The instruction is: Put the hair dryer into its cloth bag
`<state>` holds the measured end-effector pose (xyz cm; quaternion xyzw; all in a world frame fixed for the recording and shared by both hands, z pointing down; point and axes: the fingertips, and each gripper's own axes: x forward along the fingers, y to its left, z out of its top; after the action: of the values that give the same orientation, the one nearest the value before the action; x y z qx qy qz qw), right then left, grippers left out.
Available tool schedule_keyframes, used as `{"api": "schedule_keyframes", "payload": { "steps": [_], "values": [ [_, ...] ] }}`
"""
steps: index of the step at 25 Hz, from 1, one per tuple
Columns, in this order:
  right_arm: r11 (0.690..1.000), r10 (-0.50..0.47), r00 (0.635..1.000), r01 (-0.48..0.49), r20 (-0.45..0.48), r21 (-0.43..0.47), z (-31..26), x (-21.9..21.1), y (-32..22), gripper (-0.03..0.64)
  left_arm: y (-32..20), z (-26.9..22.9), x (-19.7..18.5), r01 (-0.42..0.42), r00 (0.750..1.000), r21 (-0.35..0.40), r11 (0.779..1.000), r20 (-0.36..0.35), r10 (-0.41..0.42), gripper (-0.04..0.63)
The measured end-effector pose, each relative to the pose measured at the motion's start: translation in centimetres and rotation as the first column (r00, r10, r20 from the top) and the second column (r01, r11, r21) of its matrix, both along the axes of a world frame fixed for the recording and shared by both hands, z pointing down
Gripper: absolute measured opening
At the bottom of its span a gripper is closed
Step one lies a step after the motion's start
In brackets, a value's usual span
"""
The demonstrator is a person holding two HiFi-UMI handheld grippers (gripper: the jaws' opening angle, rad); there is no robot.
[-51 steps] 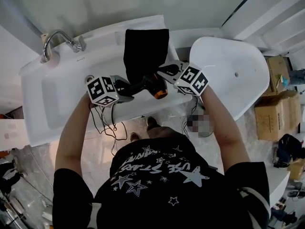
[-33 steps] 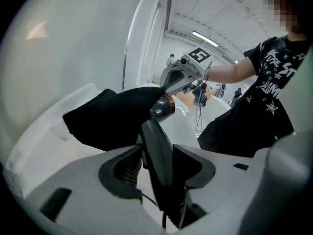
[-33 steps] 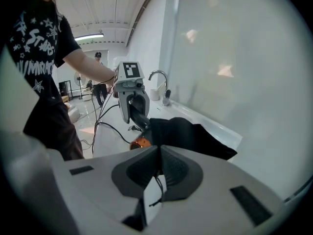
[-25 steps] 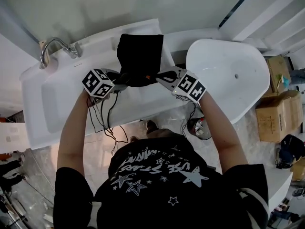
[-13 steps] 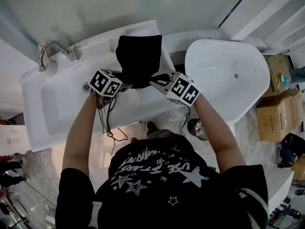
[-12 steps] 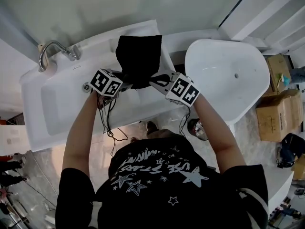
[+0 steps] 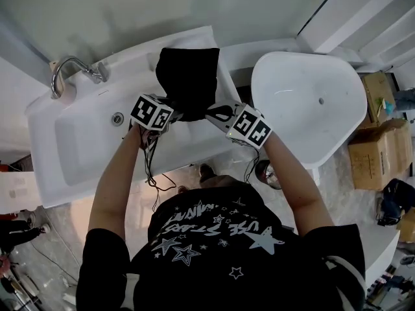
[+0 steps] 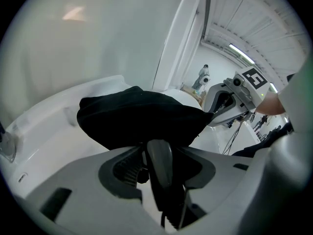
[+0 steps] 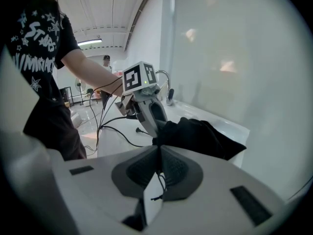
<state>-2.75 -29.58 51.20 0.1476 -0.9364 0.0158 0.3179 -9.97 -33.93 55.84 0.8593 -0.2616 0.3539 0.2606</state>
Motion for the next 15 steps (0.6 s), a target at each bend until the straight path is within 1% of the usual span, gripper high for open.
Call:
{"api": "schedule_keyframes", "payload": {
  "steps": [4,9,15],
  "values": [
    [0.999,0.041,0.999,-0.040,-0.018,0.018,0.5,0.9,-0.8,0.020,-0.2,0.6,0.9,0.042,0.999,0.025,0.999,0.030,-0.043,0.207],
    [0.998,0.064,0.998,-0.064,-0.026,0.016,0.7,1.0,-0.5,0.020,0.1,1.3,0.9,0.031,0.997,0.048,0.998,0.063,-0.034,0.209],
    [0.991,0.131,0.991,-0.131,-0.034,0.014,1.8,0.8,-0.3,0.023,0.6,3.1,0.6,0.017,0.993,0.067,0.998,0.118,-0.025,0.210]
  ]
}}
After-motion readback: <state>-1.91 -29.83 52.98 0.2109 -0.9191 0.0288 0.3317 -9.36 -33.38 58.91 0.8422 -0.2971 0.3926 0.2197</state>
